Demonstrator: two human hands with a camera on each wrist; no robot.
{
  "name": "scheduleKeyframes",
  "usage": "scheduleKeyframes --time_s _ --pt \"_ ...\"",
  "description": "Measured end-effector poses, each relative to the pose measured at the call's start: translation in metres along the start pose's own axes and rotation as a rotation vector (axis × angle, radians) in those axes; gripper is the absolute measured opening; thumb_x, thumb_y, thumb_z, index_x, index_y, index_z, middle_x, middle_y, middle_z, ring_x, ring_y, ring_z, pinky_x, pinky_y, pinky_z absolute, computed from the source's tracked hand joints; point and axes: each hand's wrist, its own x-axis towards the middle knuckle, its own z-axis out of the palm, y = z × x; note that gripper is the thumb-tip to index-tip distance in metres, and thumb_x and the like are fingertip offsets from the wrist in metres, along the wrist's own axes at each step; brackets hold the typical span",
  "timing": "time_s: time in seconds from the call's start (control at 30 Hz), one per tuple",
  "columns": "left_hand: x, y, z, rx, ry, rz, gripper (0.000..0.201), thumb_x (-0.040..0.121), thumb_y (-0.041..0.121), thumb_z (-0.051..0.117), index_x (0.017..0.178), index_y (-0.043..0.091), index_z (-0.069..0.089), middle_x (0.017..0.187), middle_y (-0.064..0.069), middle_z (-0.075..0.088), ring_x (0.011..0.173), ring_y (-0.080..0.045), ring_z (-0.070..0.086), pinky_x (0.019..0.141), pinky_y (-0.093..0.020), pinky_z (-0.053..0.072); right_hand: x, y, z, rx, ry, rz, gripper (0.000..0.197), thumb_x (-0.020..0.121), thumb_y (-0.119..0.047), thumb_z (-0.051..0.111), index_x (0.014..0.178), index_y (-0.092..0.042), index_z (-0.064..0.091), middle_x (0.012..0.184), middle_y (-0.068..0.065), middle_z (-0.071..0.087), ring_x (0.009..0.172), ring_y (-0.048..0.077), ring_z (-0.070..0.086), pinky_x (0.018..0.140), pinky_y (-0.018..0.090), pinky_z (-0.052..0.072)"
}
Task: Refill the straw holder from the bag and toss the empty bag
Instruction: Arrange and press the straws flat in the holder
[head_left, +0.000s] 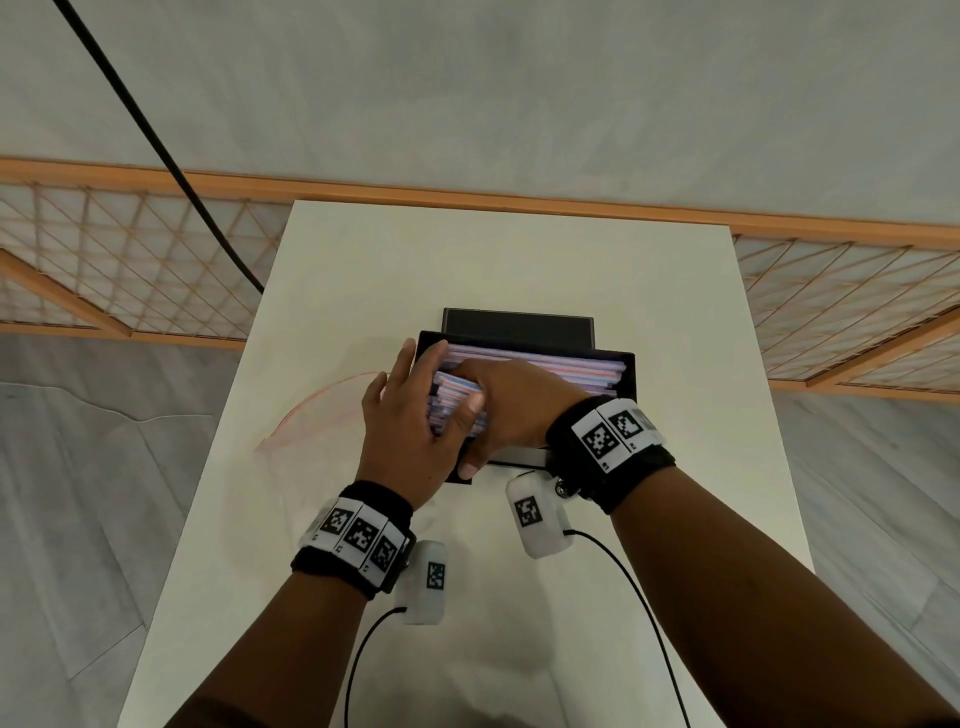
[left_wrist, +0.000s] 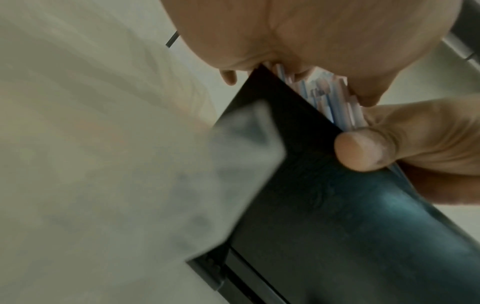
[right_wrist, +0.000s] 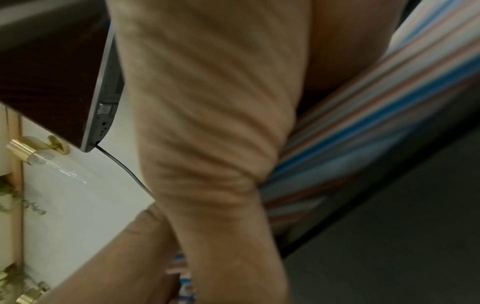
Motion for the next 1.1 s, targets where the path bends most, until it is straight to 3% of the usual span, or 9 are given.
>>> scheduleKeyframes --time_s 0.23,0.43,0.57,0.7,0.87,0.93,1.1 --pt "-0.001 0.000 0.004 -0.033 0.011 -0.010 0.073 0.092 0.066 0.032 0.152 0.025 0.036 0.157 0.002 0.043 0.152 -0.013 0.027 0.121 -0.042 0.018 0.001 0.000 -0.004 0.053 -0.069 0.003 0.085 0.056 -0.043 0.098 0.131 -0.028 0.060 0.122 -0.006 0.071 0.111 0.016 0.065 0.107 0.039 0.049" --pt "-0.002 -0.002 0.003 -0.045 0.012 -0.011 0.068 0.095 0.061 0.030 0.153 0.025 0.034 0.157 0.001 0.043 0.150 -0.015 0.031 0.122 -0.045 0.022 0.002 -0.003 -0.007 0.011 -0.039 -0.027 0.096 0.054 -0.045 0.098 0.137 -0.027 0.054 0.128 -0.003 0.070 0.116 0.018 0.064 0.107 0.038 0.048" --pt "-0.003 0.000 0.005 -0.062 0.022 -0.012 0.064 0.098 0.054 0.027 0.155 0.025 0.031 0.158 0.002 0.041 0.149 -0.017 0.032 0.121 -0.047 0.025 0.002 0.001 -0.005 0.115 -0.117 0.012 0.077 0.054 -0.045 0.098 0.122 -0.033 0.064 0.115 -0.009 0.074 0.108 0.015 0.067 0.106 0.042 0.050" --pt "-0.006 0.003 0.006 -0.048 0.029 0.018 0.057 0.101 0.048 0.024 0.155 0.030 0.029 0.159 0.006 0.040 0.151 -0.016 0.028 0.121 -0.043 0.023 0.002 0.000 -0.009 0.106 -0.139 0.035 0.079 0.054 -0.044 0.098 0.124 -0.031 0.064 0.116 -0.008 0.073 0.108 0.015 0.067 0.108 0.041 0.050" --pt "-0.005 0.004 0.006 -0.033 0.030 0.018 0.055 0.103 0.043 0.021 0.155 0.026 0.031 0.158 0.004 0.041 0.150 -0.014 0.031 0.117 -0.032 0.021 0.002 -0.005 -0.012 0.043 -0.074 0.005 0.095 0.052 -0.045 0.099 0.136 -0.029 0.056 0.125 -0.007 0.070 0.112 0.015 0.064 0.109 0.037 0.047" --pt "-0.005 0.003 0.007 -0.041 0.029 0.010 0.053 0.104 0.040 0.023 0.155 0.025 0.030 0.158 0.003 0.041 0.149 -0.015 0.032 0.117 -0.032 0.021 0.001 -0.008 -0.013 0.009 -0.043 0.002 0.095 0.050 -0.047 0.099 0.133 -0.028 0.057 0.122 -0.007 0.071 0.109 0.015 0.065 0.107 0.039 0.050" --pt "-0.007 0.003 0.007 -0.077 0.045 0.004 0.055 0.104 0.043 0.024 0.154 0.023 0.035 0.157 0.003 0.043 0.150 -0.015 0.031 0.121 -0.044 0.026 -0.011 -0.011 -0.012 -0.022 0.061 -0.034 0.097 0.050 -0.045 0.099 0.135 -0.031 0.055 0.119 -0.008 0.072 0.108 0.017 0.067 0.100 0.041 0.054"
